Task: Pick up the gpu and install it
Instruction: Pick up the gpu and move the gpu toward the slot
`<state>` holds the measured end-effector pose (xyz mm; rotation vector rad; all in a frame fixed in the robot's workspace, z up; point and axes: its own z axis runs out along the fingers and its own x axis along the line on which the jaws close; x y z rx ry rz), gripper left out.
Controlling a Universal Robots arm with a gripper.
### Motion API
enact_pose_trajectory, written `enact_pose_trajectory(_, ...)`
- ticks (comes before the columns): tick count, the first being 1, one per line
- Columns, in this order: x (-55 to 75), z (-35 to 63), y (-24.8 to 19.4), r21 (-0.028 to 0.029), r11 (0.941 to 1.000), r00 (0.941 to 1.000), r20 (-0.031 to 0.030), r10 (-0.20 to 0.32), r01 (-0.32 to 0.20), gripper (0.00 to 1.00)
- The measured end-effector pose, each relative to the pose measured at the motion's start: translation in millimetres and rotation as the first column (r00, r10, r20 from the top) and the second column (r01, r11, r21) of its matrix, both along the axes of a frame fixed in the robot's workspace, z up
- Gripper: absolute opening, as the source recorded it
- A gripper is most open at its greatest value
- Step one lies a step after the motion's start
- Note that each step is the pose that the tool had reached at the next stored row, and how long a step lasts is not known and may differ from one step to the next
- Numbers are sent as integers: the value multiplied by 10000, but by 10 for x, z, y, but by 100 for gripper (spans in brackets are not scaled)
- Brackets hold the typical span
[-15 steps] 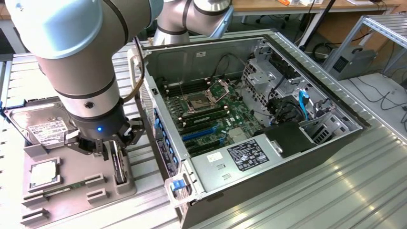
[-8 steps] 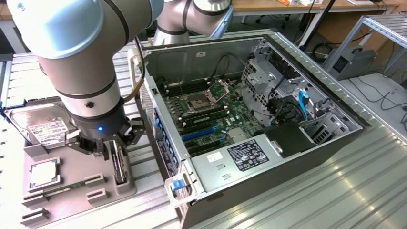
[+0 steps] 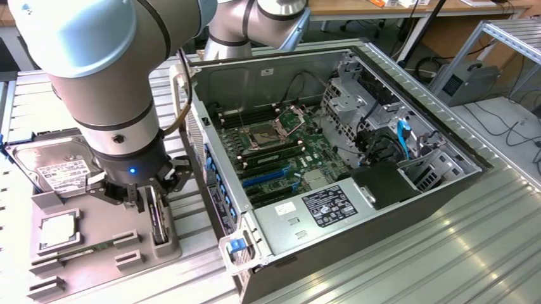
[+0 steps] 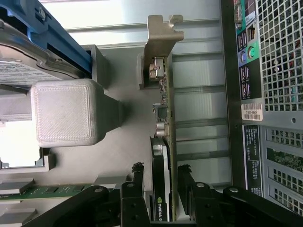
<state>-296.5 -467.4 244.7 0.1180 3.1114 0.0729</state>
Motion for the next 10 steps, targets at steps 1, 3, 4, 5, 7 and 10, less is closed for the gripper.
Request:
enact_pose_trajectory(1,0,0,0,0,10000,10000,0,0,0,42)
enact_pose_trajectory(3,0,0,0,1,10000,10000,1,0,0,42)
enact_pose_trajectory(4,0,-3,0,1,10000,10000,1,0,0,42)
enact_pose_trajectory(5,0,-7,0,2,10000,10000,2,0,0,42)
enact_pose_trajectory(7,0,-20,0,0,10000,10000,0,0,0,42)
enact_pose_trajectory(10,0,-35,0,-1,10000,10000,-1,0,0,42)
